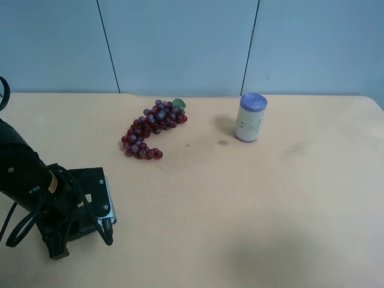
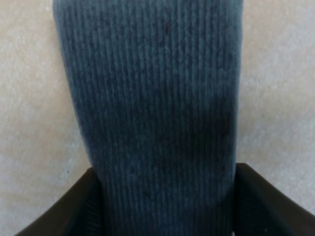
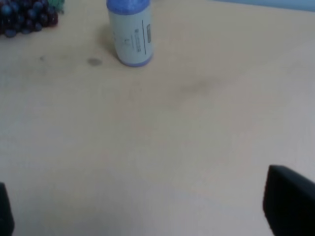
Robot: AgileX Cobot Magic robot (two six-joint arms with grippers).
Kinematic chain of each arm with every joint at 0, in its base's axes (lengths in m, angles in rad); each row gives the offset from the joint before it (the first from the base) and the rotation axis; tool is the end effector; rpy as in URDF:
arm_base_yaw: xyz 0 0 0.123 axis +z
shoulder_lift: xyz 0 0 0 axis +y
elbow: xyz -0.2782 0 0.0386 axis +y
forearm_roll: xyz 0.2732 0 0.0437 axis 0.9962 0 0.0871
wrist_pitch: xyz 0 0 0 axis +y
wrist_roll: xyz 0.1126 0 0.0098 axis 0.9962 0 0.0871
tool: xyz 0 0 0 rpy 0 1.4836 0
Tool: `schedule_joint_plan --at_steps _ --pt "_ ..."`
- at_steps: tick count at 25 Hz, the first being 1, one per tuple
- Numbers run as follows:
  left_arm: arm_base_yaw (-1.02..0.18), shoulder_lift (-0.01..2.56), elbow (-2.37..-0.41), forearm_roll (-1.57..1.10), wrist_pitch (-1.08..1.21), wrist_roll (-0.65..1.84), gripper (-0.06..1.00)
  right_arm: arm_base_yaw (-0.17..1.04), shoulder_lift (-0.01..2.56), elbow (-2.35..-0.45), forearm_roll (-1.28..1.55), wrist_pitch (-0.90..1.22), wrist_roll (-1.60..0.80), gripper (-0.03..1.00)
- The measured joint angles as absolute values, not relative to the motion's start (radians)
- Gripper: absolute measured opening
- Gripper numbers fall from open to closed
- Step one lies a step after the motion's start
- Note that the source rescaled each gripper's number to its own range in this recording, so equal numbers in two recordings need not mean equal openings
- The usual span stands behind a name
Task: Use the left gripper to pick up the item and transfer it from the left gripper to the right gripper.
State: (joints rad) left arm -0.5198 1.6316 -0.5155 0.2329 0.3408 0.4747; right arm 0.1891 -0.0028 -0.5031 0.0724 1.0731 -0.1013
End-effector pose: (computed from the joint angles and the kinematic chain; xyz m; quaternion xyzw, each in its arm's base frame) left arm 0.2110 -0.1107 0.0619 0.5637 0.8184 0.0474 0.1008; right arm 0.0375 0.0145 0.2794 -0.1253 0.8451 0.0589 0.5163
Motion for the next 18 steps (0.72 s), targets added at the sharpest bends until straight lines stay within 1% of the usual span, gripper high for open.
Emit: schedule_joint_plan --at_steps 10,18 --pt "-0.520 1.617 -0.515 0.234 0.362 0.475 0.00 0.189 -0.003 -0.503 0.072 1.073 -0.101 1.00" --pt "-0.520 1.474 -0.514 0.234 0.464 0.475 0.00 0.189 -0.003 -0.503 0.072 1.073 -0.101 1.00"
